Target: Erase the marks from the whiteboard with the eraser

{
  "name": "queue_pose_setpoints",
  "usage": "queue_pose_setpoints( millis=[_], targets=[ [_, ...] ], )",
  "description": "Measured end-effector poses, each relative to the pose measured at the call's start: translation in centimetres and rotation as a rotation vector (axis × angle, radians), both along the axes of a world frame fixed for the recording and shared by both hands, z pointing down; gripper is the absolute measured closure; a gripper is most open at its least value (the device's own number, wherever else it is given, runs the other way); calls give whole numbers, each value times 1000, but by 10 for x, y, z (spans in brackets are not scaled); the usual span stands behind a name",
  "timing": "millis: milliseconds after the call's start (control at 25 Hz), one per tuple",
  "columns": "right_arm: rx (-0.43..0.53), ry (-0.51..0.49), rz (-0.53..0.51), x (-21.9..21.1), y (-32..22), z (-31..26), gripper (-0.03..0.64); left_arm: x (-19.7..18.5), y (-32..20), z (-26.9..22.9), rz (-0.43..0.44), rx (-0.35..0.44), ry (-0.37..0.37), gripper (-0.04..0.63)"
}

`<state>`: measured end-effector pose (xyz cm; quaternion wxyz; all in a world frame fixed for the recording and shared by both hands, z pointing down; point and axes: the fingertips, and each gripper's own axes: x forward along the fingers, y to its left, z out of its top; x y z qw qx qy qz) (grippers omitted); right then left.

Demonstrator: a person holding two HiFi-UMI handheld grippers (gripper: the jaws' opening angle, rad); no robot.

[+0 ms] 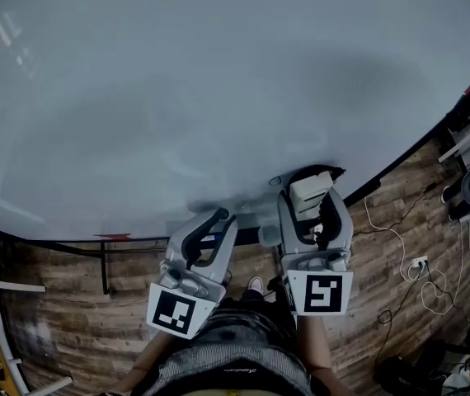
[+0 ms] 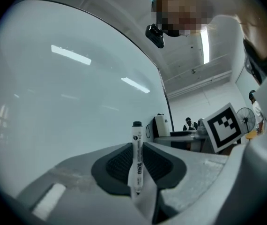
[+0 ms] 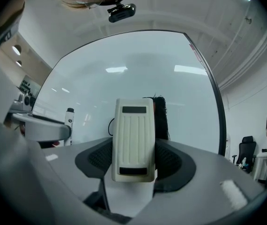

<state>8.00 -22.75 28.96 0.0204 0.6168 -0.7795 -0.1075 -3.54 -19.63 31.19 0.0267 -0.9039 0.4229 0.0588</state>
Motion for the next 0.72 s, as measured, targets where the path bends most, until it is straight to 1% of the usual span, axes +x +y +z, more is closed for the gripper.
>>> queue_pose_setpoints(
  millis=[200, 320, 440, 560, 720],
  targets=[
    [-21, -23, 16, 0, 0, -5, 360, -4, 3, 1, 12, -8, -1, 522],
    [-26, -11, 4, -7, 1, -10, 360, -4, 4, 3, 4, -23, 2, 522],
    [1, 25, -15, -35, 2, -12, 360, -26, 4, 8, -18, -33, 11, 522],
    [19, 33, -32, -62, 4, -14, 360, -53, 6, 15, -46, -43, 15, 522],
    [50, 44, -93, -98, 9, -20, 360, -77, 10, 16, -87, -29, 8, 522]
  ],
)
